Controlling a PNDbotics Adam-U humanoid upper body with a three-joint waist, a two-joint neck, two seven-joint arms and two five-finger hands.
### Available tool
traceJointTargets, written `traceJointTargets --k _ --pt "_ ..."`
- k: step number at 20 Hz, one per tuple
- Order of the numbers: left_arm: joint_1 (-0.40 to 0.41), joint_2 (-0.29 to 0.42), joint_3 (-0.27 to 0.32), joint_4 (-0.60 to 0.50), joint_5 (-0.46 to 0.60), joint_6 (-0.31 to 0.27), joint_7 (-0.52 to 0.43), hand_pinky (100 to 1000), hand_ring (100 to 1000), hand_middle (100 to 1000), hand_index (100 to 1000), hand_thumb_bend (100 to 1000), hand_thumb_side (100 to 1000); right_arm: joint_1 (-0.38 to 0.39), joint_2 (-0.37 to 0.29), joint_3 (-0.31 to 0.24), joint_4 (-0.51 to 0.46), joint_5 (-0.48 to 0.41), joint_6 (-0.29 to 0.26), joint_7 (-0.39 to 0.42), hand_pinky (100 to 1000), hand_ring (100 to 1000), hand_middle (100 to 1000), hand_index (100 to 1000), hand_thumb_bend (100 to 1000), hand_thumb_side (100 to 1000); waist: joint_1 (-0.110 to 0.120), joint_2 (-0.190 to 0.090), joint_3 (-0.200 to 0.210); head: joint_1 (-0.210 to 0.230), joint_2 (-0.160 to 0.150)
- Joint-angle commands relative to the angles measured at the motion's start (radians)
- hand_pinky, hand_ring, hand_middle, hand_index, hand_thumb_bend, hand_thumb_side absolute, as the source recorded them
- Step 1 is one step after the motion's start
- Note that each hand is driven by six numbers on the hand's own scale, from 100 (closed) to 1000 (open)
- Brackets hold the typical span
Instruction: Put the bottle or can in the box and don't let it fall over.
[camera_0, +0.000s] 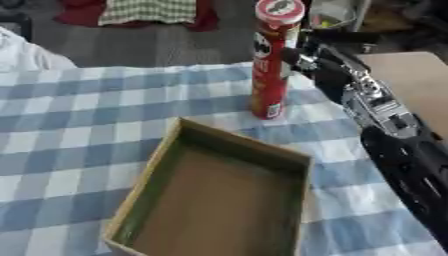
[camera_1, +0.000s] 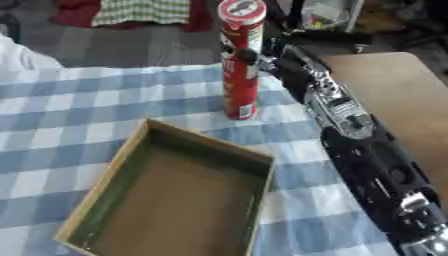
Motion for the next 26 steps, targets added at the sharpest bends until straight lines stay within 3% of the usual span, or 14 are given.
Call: traceJointTargets --k 1,16,26 --pt "-0.011 0.016 0.0 -0.016 -0.003 -0.001 -0.004 1000 1000 890 797 326 654 -0.031 -0.018 -0.013 0.003 0.009 -0.005 -0.012 965 1000 994 912 1000 419 0.0 -0.012 0.004 -0.009 -0.02" --pt "-0.015 0.014 -0.005 -0.016 -0.009 0.002 -0.014 1000 1000 891 796 322 660 -0.069 -0.04 -0.023 0.025 0.083 -0.007 -0.054 953 1000 995 895 1000 445 -0.004 0.013 0.01 -0.017 -0.037" --pt "-0.017 0.013 -0.005 -0.018 -0.01 0.002 -0.016 1000 1000 891 796 319 664 -0.083 -0.038 -0.026 0.036 0.087 -0.019 -0.03 984 1000 1000 944 1000 541 -0.006 0.03 0.019 -0.026 -0.058"
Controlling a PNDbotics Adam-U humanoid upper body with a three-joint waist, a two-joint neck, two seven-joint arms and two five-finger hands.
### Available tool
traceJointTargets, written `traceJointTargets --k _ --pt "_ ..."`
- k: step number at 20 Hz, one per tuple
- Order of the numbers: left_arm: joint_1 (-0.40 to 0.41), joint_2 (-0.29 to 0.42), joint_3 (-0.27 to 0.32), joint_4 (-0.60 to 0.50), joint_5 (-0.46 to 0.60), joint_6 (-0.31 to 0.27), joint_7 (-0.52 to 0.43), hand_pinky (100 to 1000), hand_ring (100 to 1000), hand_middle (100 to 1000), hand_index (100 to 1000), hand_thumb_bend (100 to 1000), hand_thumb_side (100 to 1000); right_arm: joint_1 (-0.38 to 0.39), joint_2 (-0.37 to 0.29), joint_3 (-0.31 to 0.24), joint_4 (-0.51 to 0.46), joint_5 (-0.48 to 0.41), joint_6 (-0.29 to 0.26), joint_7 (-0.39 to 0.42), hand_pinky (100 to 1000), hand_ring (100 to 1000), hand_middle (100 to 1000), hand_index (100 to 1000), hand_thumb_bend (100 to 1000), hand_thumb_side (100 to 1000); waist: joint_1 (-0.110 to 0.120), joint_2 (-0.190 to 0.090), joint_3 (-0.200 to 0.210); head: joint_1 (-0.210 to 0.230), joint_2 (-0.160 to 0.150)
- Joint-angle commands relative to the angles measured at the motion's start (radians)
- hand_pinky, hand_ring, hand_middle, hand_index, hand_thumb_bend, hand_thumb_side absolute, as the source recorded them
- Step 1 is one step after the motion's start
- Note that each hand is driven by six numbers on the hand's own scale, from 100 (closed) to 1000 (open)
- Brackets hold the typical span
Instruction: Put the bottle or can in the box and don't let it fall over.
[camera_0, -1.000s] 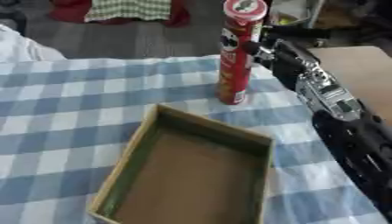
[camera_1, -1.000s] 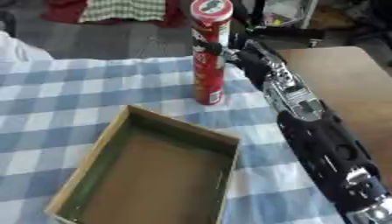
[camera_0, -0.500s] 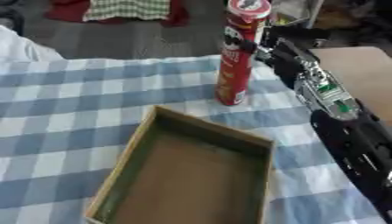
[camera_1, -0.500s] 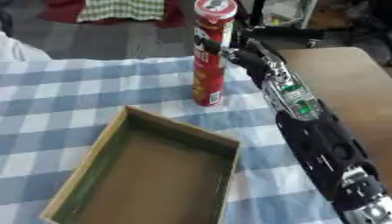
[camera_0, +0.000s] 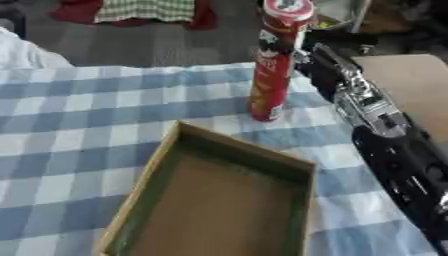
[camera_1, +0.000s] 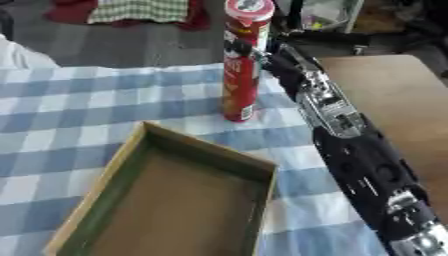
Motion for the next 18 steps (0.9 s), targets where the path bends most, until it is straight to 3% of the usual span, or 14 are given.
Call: traceJointTargets --k 1,9,18 --pt "-0.009 0.015 0.001 -0.017 -0.005 -0.001 -0.004 1000 1000 891 796 318 664 -0.027 -0.032 -0.015 -0.005 0.023 -0.009 0.014 991 1000 1000 957 1000 541 0.001 -0.014 0.003 -0.004 -0.016" --pt "-0.01 0.016 0.001 -0.018 -0.007 -0.001 -0.007 1000 1000 891 795 313 664 -0.034 -0.037 -0.023 -0.006 0.079 -0.018 0.044 995 1000 1000 964 1000 541 0.0 -0.012 0.002 -0.008 -0.017" --pt "-0.013 0.016 0.0 -0.019 -0.006 0.0 -0.008 1000 1000 891 795 310 666 -0.047 -0.031 -0.022 -0.001 0.075 -0.007 0.032 990 1000 1000 957 1000 541 -0.006 -0.008 0.006 -0.008 -0.029"
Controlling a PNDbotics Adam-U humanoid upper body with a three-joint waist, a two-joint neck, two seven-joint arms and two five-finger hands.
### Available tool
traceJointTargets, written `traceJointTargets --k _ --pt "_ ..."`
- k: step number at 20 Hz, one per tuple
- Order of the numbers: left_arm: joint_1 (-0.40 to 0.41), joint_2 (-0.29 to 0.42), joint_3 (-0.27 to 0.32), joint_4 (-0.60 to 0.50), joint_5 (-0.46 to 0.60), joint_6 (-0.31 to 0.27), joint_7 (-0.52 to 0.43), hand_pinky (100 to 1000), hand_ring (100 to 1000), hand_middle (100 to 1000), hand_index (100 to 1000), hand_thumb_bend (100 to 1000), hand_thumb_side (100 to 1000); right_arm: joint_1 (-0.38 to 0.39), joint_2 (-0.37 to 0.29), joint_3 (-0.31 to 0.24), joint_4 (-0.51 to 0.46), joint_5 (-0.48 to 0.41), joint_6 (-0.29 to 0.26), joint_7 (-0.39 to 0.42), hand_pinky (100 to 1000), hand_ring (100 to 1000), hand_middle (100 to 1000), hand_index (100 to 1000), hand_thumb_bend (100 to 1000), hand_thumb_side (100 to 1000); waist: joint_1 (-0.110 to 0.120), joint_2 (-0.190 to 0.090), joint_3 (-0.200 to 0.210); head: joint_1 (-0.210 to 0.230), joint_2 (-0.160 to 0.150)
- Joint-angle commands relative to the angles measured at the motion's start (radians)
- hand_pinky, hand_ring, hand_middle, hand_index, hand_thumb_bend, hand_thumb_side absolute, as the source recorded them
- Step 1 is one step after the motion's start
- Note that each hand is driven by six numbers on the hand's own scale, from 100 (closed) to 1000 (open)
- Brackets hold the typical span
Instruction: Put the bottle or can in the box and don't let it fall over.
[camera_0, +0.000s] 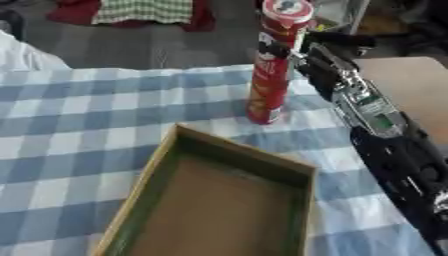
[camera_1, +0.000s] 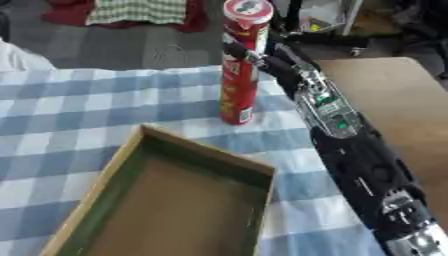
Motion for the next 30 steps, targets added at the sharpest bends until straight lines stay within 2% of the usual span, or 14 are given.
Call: traceJointTargets --k 1,17,21,25,30 --pt "-0.008 0.016 0.005 -0.019 -0.005 -0.001 -0.004 1000 1000 891 795 309 666 -0.03 -0.024 -0.007 -0.008 -0.002 0.004 -0.004 988 1000 1000 953 1000 541 0.0 -0.017 0.002 -0.001 -0.015" --pt "-0.01 0.015 0.007 -0.021 -0.009 -0.001 -0.005 1000 1000 892 796 304 670 -0.026 -0.036 0.002 -0.032 -0.036 0.01 0.01 958 1000 975 927 1000 541 -0.006 0.001 0.013 -0.006 -0.024" --pt "-0.011 0.016 0.007 -0.021 -0.008 -0.001 -0.006 1000 1000 892 795 302 672 -0.027 -0.03 0.002 -0.034 -0.057 0.013 -0.007 924 1000 942 889 1000 541 -0.006 0.002 0.015 -0.006 -0.023" --pt "-0.01 0.016 0.008 -0.021 -0.008 -0.002 -0.006 1000 1000 892 794 298 673 -0.027 -0.029 0.003 -0.035 -0.08 0.02 -0.026 917 1000 899 812 1000 541 -0.006 0.001 0.016 -0.006 -0.025" --pt "-0.008 0.016 0.01 -0.021 -0.009 -0.004 -0.006 1000 1000 892 794 293 674 -0.026 -0.026 0.005 -0.033 -0.108 0.026 -0.053 918 935 852 747 1000 474 -0.004 0.002 0.019 -0.007 -0.024"
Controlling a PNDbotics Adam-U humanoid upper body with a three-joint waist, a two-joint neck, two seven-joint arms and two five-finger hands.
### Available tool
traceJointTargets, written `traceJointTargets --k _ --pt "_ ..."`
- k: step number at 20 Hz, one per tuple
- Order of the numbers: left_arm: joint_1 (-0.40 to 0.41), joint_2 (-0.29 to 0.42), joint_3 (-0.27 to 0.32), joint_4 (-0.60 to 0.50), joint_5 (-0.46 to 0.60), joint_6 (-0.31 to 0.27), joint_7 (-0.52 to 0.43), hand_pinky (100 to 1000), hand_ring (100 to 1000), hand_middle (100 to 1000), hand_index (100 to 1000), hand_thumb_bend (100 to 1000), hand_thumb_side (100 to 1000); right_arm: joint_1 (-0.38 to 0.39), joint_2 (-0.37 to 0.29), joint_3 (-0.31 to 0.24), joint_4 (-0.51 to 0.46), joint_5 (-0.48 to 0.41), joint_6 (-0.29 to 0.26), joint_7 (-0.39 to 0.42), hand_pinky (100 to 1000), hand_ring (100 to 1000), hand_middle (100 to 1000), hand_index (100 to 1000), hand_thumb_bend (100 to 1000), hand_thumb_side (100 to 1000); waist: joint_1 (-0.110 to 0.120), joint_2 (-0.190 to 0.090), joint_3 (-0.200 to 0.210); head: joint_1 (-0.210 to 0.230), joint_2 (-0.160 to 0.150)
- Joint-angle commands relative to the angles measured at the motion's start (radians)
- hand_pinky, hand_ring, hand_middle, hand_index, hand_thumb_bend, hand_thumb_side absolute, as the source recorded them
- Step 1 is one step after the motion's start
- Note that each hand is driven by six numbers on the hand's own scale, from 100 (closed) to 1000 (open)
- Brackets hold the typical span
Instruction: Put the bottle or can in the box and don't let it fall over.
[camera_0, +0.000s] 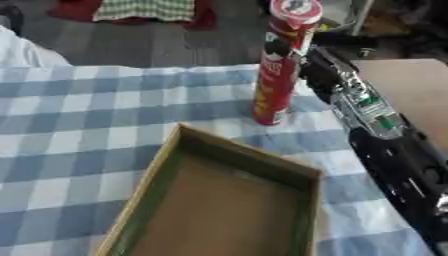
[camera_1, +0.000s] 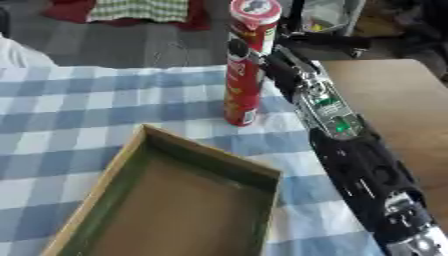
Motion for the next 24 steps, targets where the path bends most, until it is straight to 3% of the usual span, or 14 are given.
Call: traceJointTargets --k 1,7,16,18,24 --pt "-0.003 0.016 0.01 -0.021 -0.006 -0.003 -0.002 1000 1000 892 794 293 674 -0.019 -0.017 -0.002 -0.02 -0.018 0.003 -0.014 918 923 842 739 1000 455 0.002 -0.017 0.002 -0.001 -0.011" --pt "-0.001 0.015 0.012 -0.021 -0.006 -0.004 -0.002 1000 1000 892 794 288 677 -0.017 -0.019 -0.003 -0.022 -0.012 0.025 -0.029 907 833 712 653 983 361 0.002 -0.016 0.003 0.0 -0.008" --pt "0.002 0.016 0.012 -0.021 -0.006 -0.005 -0.004 1000 1000 892 794 279 681 -0.015 -0.023 -0.006 -0.025 -0.034 0.072 -0.111 915 747 587 482 822 223 0.003 -0.018 0.002 -0.004 -0.007" --pt "0.002 0.016 0.013 -0.021 -0.006 -0.005 -0.005 1000 1000 892 794 277 681 -0.014 -0.022 -0.006 -0.028 -0.048 0.069 -0.128 915 734 574 463 815 217 0.003 -0.018 0.003 -0.004 -0.007" --pt "0.002 0.015 0.013 -0.021 -0.007 -0.005 -0.006 1000 1000 891 793 272 682 -0.012 -0.023 -0.005 -0.03 -0.089 0.039 -0.176 879 574 463 323 781 188 0.001 -0.02 0.005 -0.004 -0.005"
